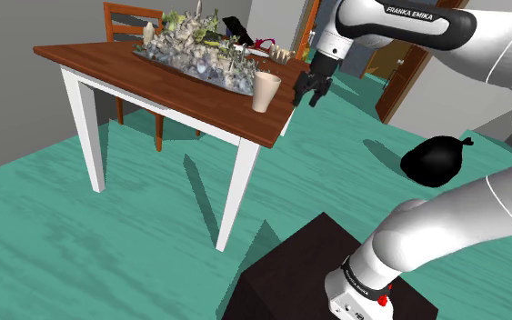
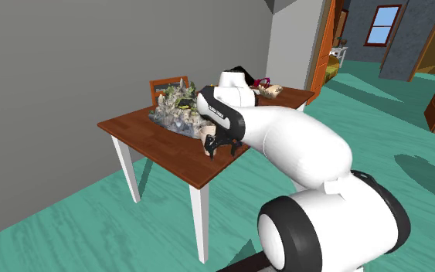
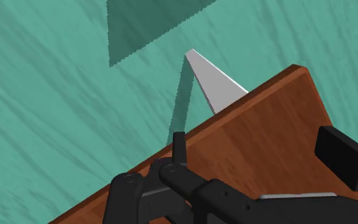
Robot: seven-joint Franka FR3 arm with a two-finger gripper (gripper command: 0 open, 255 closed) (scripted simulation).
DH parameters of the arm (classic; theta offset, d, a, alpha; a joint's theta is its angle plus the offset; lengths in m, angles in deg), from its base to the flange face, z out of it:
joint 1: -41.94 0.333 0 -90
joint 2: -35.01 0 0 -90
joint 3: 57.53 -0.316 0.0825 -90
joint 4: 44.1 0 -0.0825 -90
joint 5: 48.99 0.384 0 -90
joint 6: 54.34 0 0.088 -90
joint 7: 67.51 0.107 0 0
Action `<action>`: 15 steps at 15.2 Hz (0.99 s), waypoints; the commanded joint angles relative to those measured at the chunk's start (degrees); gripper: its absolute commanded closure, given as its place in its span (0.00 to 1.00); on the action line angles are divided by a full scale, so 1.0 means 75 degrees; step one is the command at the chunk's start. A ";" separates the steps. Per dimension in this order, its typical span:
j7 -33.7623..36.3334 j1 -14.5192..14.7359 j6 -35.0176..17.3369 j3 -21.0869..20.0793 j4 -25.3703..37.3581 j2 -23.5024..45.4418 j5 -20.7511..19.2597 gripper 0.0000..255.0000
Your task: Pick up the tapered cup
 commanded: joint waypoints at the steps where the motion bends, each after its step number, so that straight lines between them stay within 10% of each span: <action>1: -0.0011 -0.0002 0.0009 0.0075 0.0593 0.0582 0.0098 0.00; 15: -0.0293 -0.0589 0.1619 0.0652 0.7024 0.5529 0.1297 0.00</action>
